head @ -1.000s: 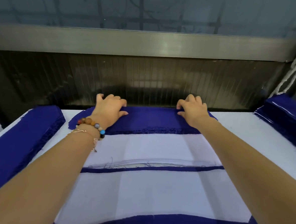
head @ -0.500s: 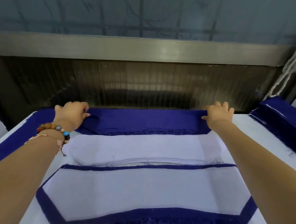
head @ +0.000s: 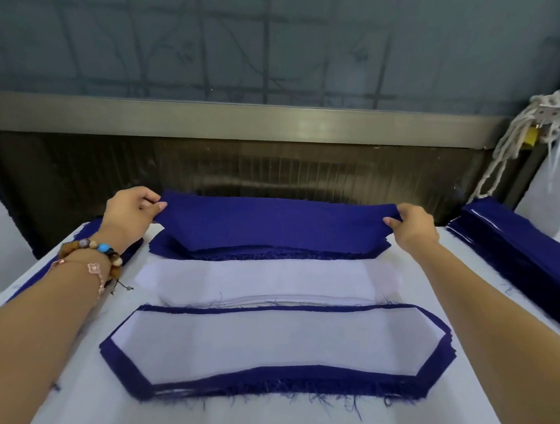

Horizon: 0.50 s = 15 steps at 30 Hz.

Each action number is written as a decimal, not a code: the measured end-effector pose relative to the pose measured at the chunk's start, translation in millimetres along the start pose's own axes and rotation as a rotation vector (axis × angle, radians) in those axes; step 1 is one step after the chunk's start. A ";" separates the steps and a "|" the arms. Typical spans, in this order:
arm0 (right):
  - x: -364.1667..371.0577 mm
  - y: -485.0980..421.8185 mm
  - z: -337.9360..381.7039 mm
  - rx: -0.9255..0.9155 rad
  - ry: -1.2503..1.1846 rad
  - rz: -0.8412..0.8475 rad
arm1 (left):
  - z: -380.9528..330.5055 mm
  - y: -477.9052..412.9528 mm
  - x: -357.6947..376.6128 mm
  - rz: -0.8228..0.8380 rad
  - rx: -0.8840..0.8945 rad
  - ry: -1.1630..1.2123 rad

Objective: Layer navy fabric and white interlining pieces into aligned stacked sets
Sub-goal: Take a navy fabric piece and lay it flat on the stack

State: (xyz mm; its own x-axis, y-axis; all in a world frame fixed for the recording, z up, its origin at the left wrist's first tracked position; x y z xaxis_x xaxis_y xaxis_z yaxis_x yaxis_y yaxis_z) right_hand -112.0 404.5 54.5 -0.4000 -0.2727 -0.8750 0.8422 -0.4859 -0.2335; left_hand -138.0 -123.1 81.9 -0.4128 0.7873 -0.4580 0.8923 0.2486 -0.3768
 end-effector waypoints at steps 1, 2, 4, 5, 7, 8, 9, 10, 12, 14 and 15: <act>-4.1 2.3 -0.8 -0.008 -0.002 0.010 | -5.6 4.0 -4.0 0.005 0.004 0.013; -7.9 4.8 -1.8 -0.017 -0.002 0.023 | -10.3 7.8 -7.7 0.015 0.000 0.031; -13.7 11.1 -4.6 -0.038 0.009 0.062 | -16.6 15.3 -14.3 0.045 -0.030 0.061; -15.9 15.0 -6.6 -0.047 0.016 0.086 | -18.7 19.0 -16.9 0.064 -0.050 0.062; -18.2 23.9 -14.1 -0.051 0.005 0.143 | -20.4 28.1 -19.6 0.119 -0.094 0.049; -18.2 29.3 -18.8 -0.049 -0.001 0.174 | -18.9 34.1 -19.8 0.156 -0.124 0.043; -18.0 34.6 -23.9 -0.048 0.002 0.204 | -15.4 41.1 -19.6 0.194 -0.160 0.034; -17.4 39.8 -29.5 -0.048 0.009 0.231 | -10.6 48.2 -19.7 0.230 -0.198 0.023; -14.8 50.3 -39.8 -0.047 0.030 0.284 | 0.6 62.4 -21.3 0.287 -0.258 0.007; -12.1 63.5 -48.3 -0.055 0.069 0.334 | 10.2 77.0 -24.5 0.325 -0.307 0.025; -10.9 69.7 -52.4 -0.060 0.090 0.351 | 14.4 83.7 -25.7 0.338 -0.329 0.041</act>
State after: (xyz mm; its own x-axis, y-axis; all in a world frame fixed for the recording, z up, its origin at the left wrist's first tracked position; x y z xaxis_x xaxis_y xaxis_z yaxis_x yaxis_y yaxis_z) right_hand -30.0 417.2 25.5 -0.0519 -0.3387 -0.9395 0.9432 -0.3259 0.0653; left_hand -55.3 -130.7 50.5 -0.0879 0.8749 -0.4763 0.9886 0.1353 0.0662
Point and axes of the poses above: each hand's wrist, its own y-axis away from the middle knuckle, its own x-axis out of the palm, z = x × y, the point moved 10 cm from there along -y, towards the middle knuckle, and after that the axes turned 11 degrees about y, right-handed, at the moved point
